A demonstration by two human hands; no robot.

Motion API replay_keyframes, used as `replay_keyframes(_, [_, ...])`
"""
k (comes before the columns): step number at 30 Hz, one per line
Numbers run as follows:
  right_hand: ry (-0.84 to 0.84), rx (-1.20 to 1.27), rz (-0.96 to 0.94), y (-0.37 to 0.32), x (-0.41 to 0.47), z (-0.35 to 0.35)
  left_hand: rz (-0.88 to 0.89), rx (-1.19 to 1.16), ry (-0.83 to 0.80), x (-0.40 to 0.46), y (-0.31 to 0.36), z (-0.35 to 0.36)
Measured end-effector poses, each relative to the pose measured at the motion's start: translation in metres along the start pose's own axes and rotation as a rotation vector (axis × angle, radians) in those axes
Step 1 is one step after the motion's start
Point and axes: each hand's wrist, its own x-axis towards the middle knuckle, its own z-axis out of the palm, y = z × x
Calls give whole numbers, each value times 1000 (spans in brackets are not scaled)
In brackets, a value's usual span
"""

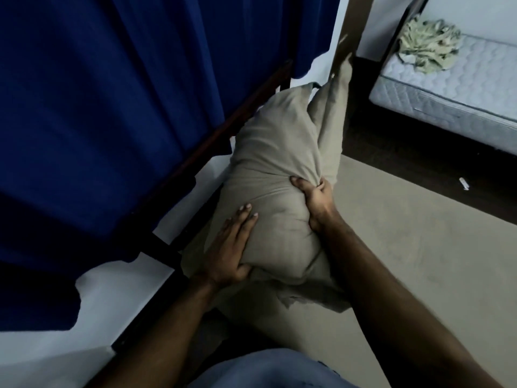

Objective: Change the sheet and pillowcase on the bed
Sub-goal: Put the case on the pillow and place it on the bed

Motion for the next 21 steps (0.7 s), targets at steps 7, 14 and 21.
replay_keyframes(7, [7, 359, 248, 56, 46, -2, 215, 290, -225, 52, -54, -24])
replay_keyframes(14, [66, -227, 457, 161, 68, -49, -505, 184, -829, 67, -107, 87])
replay_keyframes(21, [251, -463, 483, 202, 72, -78, -520, 179, -829, 67, -115, 156])
